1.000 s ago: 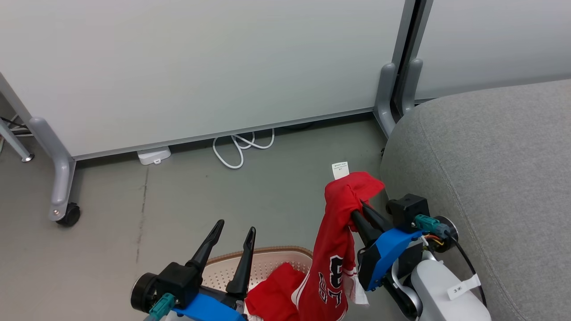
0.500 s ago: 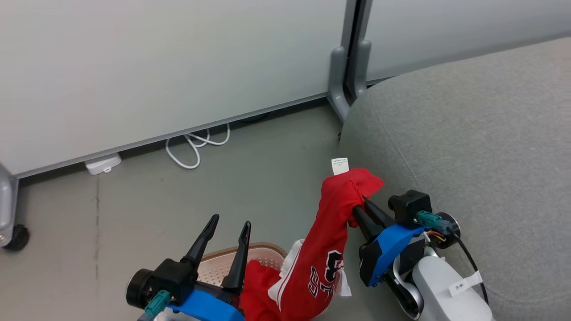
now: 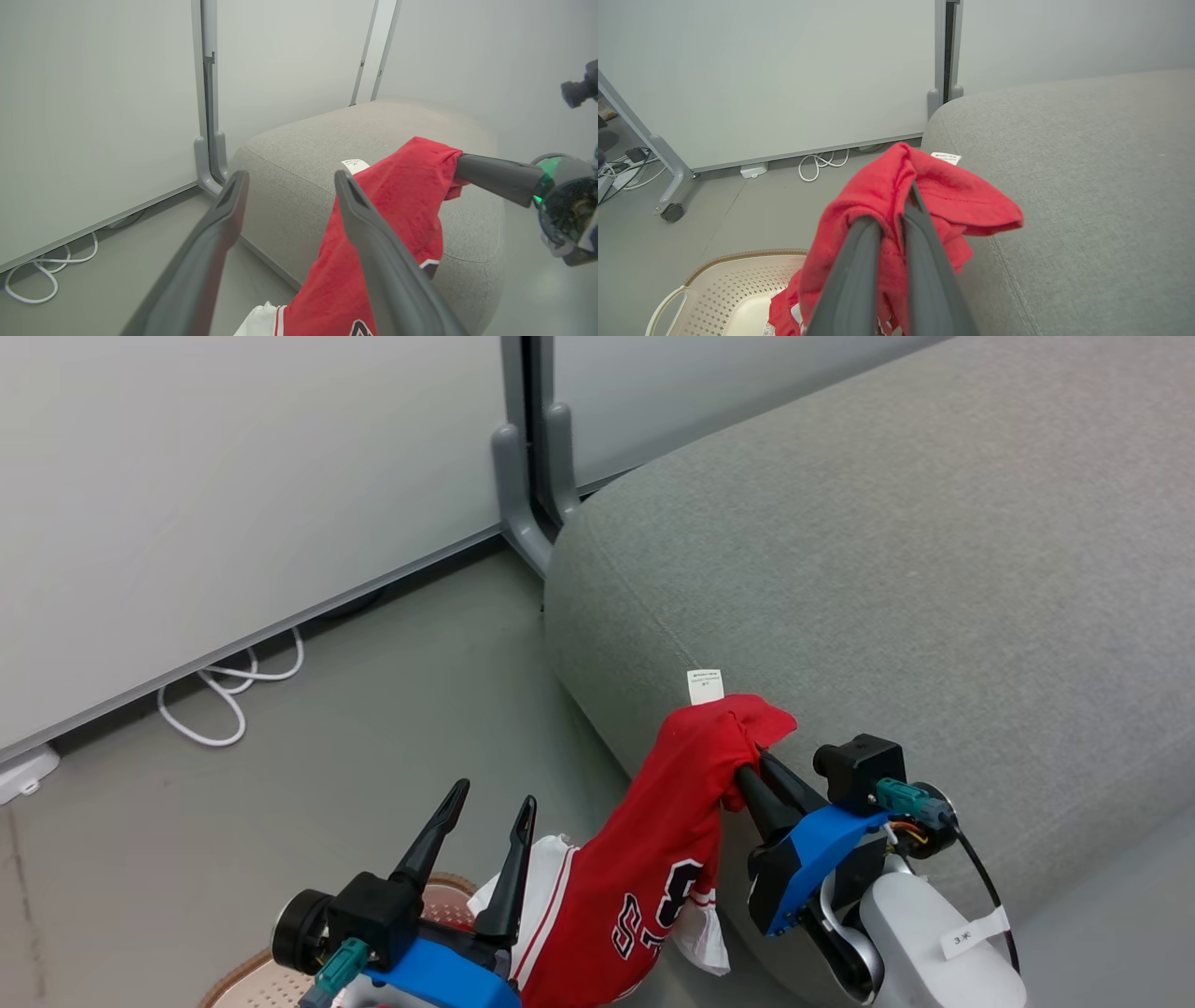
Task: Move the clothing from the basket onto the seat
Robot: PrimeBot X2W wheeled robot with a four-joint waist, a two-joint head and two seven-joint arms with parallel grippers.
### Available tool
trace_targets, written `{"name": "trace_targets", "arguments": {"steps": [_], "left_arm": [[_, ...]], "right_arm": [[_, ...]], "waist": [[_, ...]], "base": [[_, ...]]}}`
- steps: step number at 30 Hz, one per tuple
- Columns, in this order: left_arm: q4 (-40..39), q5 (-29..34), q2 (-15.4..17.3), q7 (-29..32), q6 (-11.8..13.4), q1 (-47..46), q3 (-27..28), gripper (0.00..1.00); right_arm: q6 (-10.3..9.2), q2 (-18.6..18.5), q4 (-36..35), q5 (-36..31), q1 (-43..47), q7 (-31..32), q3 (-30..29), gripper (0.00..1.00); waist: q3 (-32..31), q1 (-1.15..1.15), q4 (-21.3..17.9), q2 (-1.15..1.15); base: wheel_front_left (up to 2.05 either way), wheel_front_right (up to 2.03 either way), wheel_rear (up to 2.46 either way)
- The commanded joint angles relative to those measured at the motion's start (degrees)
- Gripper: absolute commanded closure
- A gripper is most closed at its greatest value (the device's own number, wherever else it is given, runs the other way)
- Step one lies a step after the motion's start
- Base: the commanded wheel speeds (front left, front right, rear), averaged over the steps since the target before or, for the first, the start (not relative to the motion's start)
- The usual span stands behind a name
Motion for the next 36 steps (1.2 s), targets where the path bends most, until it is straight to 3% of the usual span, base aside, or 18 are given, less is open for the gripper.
{"name": "trace_targets", "arguments": {"steps": [1, 7, 21, 27, 32, 36], "left_arm": [[0.1, 0.0, 0.3, -0.2, -0.3, -0.6, 0.1, 0.0], [0.2, 0.3, 0.8, -0.2, -0.5, -1.1, -0.1, 0.0], [0.6, -0.3, 0.9, -0.2, -0.5, -1.1, -0.6, 0.0], [0.0, 0.5, 1.0, -0.2, -0.5, -1.9, -1.0, 0.0], [-0.8, 1.0, 2.9, -0.2, -0.5, -4.9, -2.0, 0.0], [-1.3, 0.8, 3.4, -0.2, -0.5, -8.2, -3.4, 0.0]], "right_arm": [[0.03, -0.1, 0.2, 0.4, 0.0, -0.4, 0.1, 1.0], [0.03, -0.1, 0.9, 1.4, -0.3, -1.3, 0.3, 1.0], [0.03, -0.1, 2.6, 2.0, -1.7, -1.9, 0.7, 1.0], [0.03, -0.1, 2.8, 2.4, -6.6, 0.3, 0.5, 1.0], [0.03, -0.5, 5.9, -3.1, -21.0, 4.9, -8.3, 1.0], [0.02, -5.3, 7.3, -7.1, -30.1, 6.6, -16.3, 1.0]], "waist": [[0.5, 0.0, -2.9, 0.0], [1.0, 0.0, -5.6, 0.0], [0.8, 0.0, -5.7, 0.0], [2.4, 0.0, -4.9, 0.0], [7.8, 0.0, -2.3, 0.0], [12.4, 0.0, 1.2, 0.0]], "base": [[0.0, 0.0, 0.0], [0.0, 0.0, 0.0], [0.0, 0.0, 0.0], [0.0, 0.0, 0.0], [0.0, 0.0, 0.0], [0.0, 0.0, 0.0]]}}
